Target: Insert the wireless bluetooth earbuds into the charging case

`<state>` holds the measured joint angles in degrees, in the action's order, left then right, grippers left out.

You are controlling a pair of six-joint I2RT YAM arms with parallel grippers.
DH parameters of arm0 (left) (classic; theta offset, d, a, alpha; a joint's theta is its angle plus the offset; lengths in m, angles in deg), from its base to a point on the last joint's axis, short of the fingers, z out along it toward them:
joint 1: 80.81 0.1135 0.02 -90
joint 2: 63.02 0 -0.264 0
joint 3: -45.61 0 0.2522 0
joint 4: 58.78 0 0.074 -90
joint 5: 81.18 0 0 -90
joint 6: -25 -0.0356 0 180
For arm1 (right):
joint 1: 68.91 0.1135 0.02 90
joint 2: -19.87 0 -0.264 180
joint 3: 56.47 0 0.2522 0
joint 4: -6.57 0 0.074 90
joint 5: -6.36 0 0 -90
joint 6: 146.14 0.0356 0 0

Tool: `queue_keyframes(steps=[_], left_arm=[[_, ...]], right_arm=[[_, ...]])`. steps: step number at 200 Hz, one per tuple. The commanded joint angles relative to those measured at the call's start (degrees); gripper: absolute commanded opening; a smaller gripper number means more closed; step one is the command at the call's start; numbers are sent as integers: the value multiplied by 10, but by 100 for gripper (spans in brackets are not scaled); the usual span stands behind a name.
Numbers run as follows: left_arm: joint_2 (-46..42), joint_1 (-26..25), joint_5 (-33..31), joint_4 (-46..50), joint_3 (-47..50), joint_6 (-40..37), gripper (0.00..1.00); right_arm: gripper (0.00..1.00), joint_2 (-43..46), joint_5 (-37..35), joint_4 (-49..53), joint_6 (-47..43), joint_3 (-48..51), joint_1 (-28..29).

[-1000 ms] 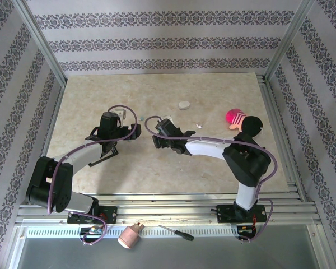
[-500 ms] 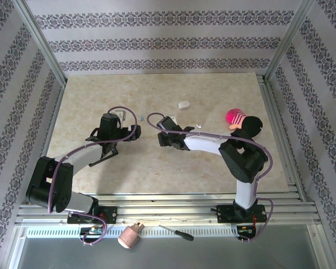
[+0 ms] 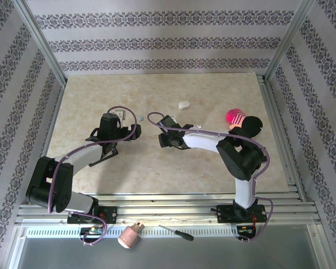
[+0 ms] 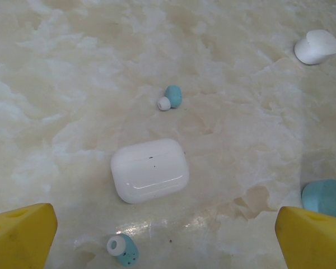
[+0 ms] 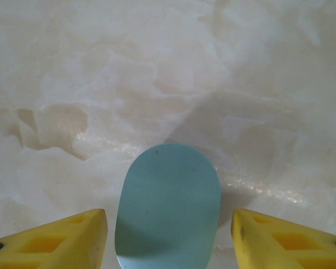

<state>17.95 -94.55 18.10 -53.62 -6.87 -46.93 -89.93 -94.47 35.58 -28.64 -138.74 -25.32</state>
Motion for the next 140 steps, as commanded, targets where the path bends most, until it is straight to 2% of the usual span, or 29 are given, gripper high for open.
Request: queue_keyframes(steps=[1,44,93,113,140], left_arm=[[5,9,10,-21,-5,8,99],[11,8,17,-25,-8,11,99],[9,8,21,-28,-7,6,99],[6,8,22,-35,-3,1,99],[1,9,20,-41,4,-10,99]], right_arm=[[62,-10,14,18,-16,-13,-3],[53,-16,15,26,-21,-16,-5],[50,-23,25,30,-29,-22,-8],[36,-14,28,23,-43,-18,-9],[32,14,53,1,-83,-1,-17]])
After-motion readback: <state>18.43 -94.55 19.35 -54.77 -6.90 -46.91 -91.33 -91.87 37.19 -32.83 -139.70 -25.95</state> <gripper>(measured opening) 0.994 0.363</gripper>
